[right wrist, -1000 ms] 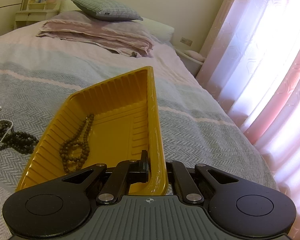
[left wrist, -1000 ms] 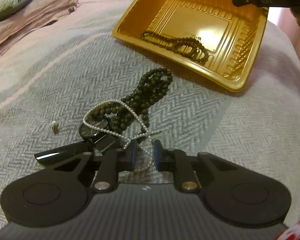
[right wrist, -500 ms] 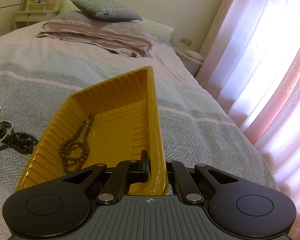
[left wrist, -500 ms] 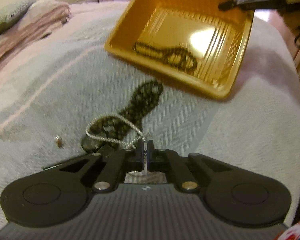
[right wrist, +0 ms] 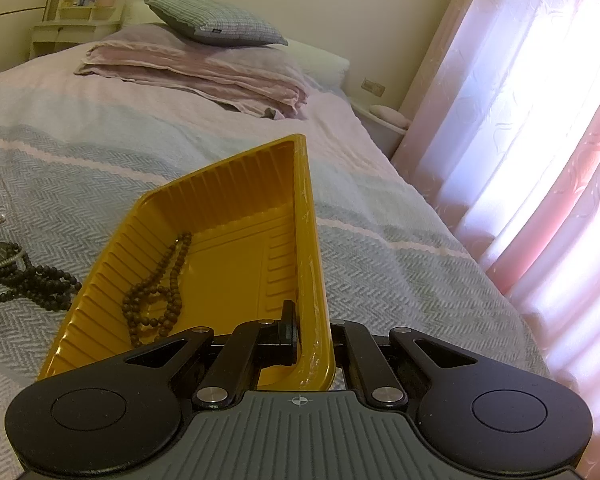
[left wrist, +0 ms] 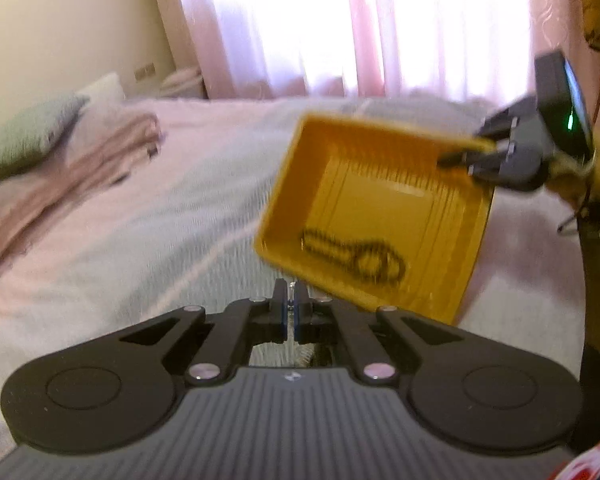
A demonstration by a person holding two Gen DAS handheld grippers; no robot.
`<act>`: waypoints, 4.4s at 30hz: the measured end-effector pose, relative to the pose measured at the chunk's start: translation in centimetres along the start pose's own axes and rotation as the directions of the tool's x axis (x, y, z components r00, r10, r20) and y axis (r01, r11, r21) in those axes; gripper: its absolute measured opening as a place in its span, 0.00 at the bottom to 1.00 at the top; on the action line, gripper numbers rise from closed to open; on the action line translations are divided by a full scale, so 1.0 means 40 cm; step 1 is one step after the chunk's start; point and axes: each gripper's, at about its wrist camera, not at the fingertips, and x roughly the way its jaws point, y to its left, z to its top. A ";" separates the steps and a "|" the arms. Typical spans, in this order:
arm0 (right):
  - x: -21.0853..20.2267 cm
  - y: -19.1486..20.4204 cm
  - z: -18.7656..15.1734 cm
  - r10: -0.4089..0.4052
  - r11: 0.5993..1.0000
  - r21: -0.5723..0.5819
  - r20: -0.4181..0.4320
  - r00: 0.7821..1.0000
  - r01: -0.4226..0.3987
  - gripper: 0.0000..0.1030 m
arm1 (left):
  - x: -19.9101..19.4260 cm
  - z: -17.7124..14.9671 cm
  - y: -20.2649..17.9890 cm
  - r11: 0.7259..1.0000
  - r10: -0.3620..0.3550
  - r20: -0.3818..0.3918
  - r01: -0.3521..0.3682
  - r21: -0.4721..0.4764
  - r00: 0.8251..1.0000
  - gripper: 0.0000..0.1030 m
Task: Organize jewelry
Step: 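Grasp the white pearl strand from the pile with the left gripper, then lower the pearl strand into the tray and open the left gripper, then reach the left gripper back to the pile and grasp a black watch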
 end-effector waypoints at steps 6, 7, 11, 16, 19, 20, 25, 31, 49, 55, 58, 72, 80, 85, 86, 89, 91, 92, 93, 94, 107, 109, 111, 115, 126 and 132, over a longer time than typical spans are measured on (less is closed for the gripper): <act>-0.002 0.001 0.002 -0.001 1.000 -0.003 0.003 1.000 0.001 0.04 | -0.030 0.100 -0.013 0.999 -0.018 0.067 0.016 0.039 0.998 0.02; -0.002 0.001 0.002 -0.001 1.000 -0.003 0.003 1.000 0.001 0.04 | -0.031 0.116 -0.017 0.999 -0.021 0.078 0.018 0.045 0.997 0.02; 0.000 -0.001 0.005 0.000 1.000 -0.001 0.003 1.000 0.000 0.04 | -0.018 0.184 -0.042 0.997 -0.052 0.118 0.045 0.059 0.992 0.02; 0.000 -0.005 0.006 0.004 1.000 0.000 0.003 1.000 -0.004 0.04 | 0.035 0.258 -0.083 0.993 -0.095 0.143 0.084 0.081 0.985 0.02; 0.002 -0.008 0.004 0.006 1.000 0.004 0.002 1.000 -0.006 0.04 | 0.081 0.287 -0.110 0.988 -0.146 0.141 0.138 0.069 0.979 0.02; 0.002 -0.008 0.002 0.007 1.000 0.006 0.002 1.000 -0.007 0.04 | 0.096 0.293 -0.120 0.985 -0.165 0.137 0.157 0.069 0.977 0.02; 0.005 -0.008 0.001 0.010 1.000 0.010 0.002 1.000 -0.010 0.04 | 0.186 0.292 -0.170 0.977 -0.204 0.088 0.198 0.073 0.975 0.02; 0.011 -0.015 -0.002 0.017 1.000 0.018 -0.003 1.000 -0.017 0.04 | 0.268 0.260 -0.197 0.979 -0.194 0.029 0.191 0.074 0.981 0.02; 0.012 -0.014 -0.006 0.018 1.000 0.022 -0.003 1.000 -0.017 0.04 | 0.305 0.247 -0.149 0.981 -0.189 0.029 0.190 -0.034 0.982 0.21; 0.013 -0.010 -0.008 0.017 1.000 0.024 -0.003 1.000 -0.016 0.04 | 0.258 0.220 -0.101 0.989 -0.137 0.032 0.138 -0.049 0.990 0.27; 0.012 -0.012 -0.008 0.015 1.000 0.025 -0.003 1.000 -0.015 0.04 | 0.228 0.182 -0.058 0.992 -0.096 0.025 0.097 -0.075 0.995 0.32; 0.009 -0.013 -0.010 0.012 1.000 0.027 -0.002 1.000 -0.012 0.04 | 0.090 -0.081 0.137 0.971 0.117 -0.078 -0.131 -0.199 0.990 0.34; 0.009 -0.014 -0.009 0.009 1.000 0.019 -0.004 1.000 -0.009 0.04 | 0.058 -0.229 0.110 0.968 0.137 -0.144 -0.163 -0.193 0.980 0.34; 0.006 -0.013 -0.010 0.008 1.000 0.017 -0.007 1.000 -0.008 0.04 | 0.038 -0.311 0.073 0.973 0.160 -0.152 -0.182 -0.143 0.975 0.34; 0.007 -0.013 -0.010 0.008 1.000 0.017 -0.007 1.000 -0.008 0.04 | 0.033 -0.331 0.068 0.973 0.168 -0.164 -0.190 -0.130 0.972 0.34; 0.006 -0.011 -0.010 0.008 1.000 0.018 -0.007 1.000 -0.008 0.04 | 0.027 -0.374 0.053 0.974 0.192 -0.191 -0.210 -0.079 0.963 0.34; 0.007 -0.010 -0.010 0.006 1.000 0.018 -0.007 1.000 -0.006 0.04 | 0.027 -0.400 0.039 0.973 0.222 -0.205 -0.232 -0.022 0.953 0.34; 0.007 -0.010 -0.009 0.006 1.000 0.018 -0.007 1.000 -0.006 0.04 | 0.029 -0.409 0.036 0.972 0.228 -0.210 -0.235 -0.005 0.951 0.34; 0.006 -0.010 -0.009 0.006 1.000 0.017 -0.006 1.000 -0.006 0.04 | 0.034 -0.416 0.034 0.970 0.240 -0.216 -0.242 0.015 0.946 0.34; 0.007 -0.009 -0.007 0.005 1.000 0.015 -0.006 1.000 -0.005 0.04 | 0.040 -0.422 0.032 0.967 0.253 -0.222 -0.252 0.032 0.942 0.34; 0.009 -0.007 -0.008 -0.002 1.000 0.012 -0.012 1.000 0.002 0.04 | 0.088 -0.408 0.039 0.969 0.243 -0.204 -0.226 0.103 0.948 0.13; 0.009 -0.007 -0.008 -0.001 1.000 0.013 -0.011 1.000 0.001 0.04 | 0.081 -0.402 0.052 0.971 0.237 -0.207 -0.226 0.076 0.949 0.11; 0.010 -0.006 -0.007 -0.002 1.000 0.011 -0.011 1.000 0.002 0.04 | 0.069 -0.397 0.068 0.973 0.230 -0.204 -0.226 0.045 0.952 0.07; 0.010 -0.006 -0.008 0.000 1.000 0.014 -0.011 1.000 0.000 0.04 | 0.035 -0.388 0.095 0.977 0.199 -0.177 -0.208 -0.036 0.964 0.07; 0.009 -0.005 -0.007 -0.001 1.000 0.013 -0.011 1.000 0.001 0.04 | -0.010 -0.347 0.135 0.970 0.134 -0.069 -0.145 -0.195 0.989 0.06; 0.011 -0.006 -0.008 -0.004 1.000 0.014 -0.013 1.000 0.004 0.04 | 0.049 -0.346 0.116 0.973 0.106 -0.101 -0.124 -0.195 0.989 0.07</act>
